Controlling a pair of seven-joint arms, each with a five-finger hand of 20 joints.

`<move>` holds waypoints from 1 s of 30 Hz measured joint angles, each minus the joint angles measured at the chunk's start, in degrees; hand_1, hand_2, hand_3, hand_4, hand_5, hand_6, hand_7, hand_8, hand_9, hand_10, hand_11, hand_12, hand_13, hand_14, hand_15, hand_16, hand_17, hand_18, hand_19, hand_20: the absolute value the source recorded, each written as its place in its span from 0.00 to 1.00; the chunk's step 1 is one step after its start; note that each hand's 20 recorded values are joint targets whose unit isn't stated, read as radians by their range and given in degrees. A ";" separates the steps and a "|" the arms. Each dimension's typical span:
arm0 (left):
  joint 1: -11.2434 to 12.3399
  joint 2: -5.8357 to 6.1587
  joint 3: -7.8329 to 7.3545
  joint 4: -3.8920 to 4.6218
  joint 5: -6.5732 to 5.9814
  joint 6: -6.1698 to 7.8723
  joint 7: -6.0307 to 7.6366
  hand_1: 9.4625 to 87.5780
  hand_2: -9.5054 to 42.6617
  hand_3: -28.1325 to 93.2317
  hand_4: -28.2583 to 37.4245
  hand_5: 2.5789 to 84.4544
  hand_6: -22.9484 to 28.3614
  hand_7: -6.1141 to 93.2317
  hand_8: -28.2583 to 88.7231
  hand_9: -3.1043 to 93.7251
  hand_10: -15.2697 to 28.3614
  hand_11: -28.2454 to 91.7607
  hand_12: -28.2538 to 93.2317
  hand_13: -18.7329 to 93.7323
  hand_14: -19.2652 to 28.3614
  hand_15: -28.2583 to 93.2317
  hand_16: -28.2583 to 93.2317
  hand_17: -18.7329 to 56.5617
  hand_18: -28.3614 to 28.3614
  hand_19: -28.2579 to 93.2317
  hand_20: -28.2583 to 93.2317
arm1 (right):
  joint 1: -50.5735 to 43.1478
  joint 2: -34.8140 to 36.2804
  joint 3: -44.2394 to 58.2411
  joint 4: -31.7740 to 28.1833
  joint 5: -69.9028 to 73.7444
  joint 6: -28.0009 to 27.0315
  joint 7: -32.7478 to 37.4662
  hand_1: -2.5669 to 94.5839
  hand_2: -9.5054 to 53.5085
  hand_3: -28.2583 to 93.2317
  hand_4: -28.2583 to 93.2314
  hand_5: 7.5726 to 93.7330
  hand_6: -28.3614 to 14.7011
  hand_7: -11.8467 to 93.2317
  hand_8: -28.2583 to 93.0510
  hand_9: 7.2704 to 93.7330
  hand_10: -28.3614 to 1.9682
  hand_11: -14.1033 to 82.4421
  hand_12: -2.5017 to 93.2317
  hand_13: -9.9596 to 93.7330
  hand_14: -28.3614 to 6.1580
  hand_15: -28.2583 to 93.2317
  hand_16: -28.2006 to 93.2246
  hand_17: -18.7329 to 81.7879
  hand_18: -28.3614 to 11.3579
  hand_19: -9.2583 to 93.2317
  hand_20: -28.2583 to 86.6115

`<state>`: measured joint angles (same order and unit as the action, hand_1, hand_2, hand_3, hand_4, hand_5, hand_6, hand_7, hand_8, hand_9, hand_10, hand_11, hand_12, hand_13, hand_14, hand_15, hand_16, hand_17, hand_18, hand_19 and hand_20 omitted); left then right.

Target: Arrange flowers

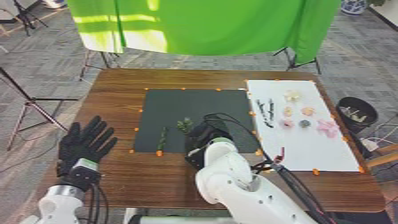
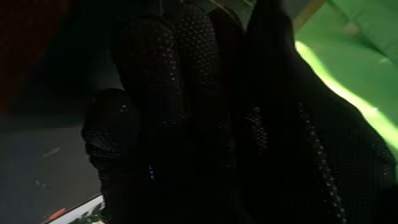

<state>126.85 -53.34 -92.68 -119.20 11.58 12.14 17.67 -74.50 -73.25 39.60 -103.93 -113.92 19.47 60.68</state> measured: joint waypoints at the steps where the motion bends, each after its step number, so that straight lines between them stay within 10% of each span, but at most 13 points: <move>1: 0.12 0.00 -0.08 0.00 -0.06 -0.04 0.22 0.17 0.52 0.79 0.00 0.42 0.63 0.12 0.18 0.29 0.67 0.39 0.26 0.32 0.73 0.46 0.17 0.16 0.74 0.48 0.29 | 0.04 0.23 -0.03 -0.29 0.16 -0.04 -0.05 0.57 0.00 0.81 0.03 0.80 0.54 0.24 0.26 0.91 0.45 0.30 0.29 0.86 0.49 0.64 0.41 0.63 0.14 1.00 0.41; 30: 0.26 -0.52 0.05 0.08 -0.16 -0.76 0.73 0.18 0.51 0.79 0.00 0.43 0.63 0.14 0.18 0.30 0.68 0.39 0.28 0.33 0.75 0.47 0.17 0.15 0.75 0.48 0.29 | -0.87 1.47 0.54 -3.24 2.45 -4.16 -0.27 0.47 0.00 0.85 0.05 0.69 0.36 0.17 0.14 0.86 0.28 0.29 0.18 0.85 0.42 0.60 0.39 0.63 0.11 1.00 0.38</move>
<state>127.11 -53.86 -92.63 -119.12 11.42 11.37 18.40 -75.38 -71.78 40.14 -107.17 -111.48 15.31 60.41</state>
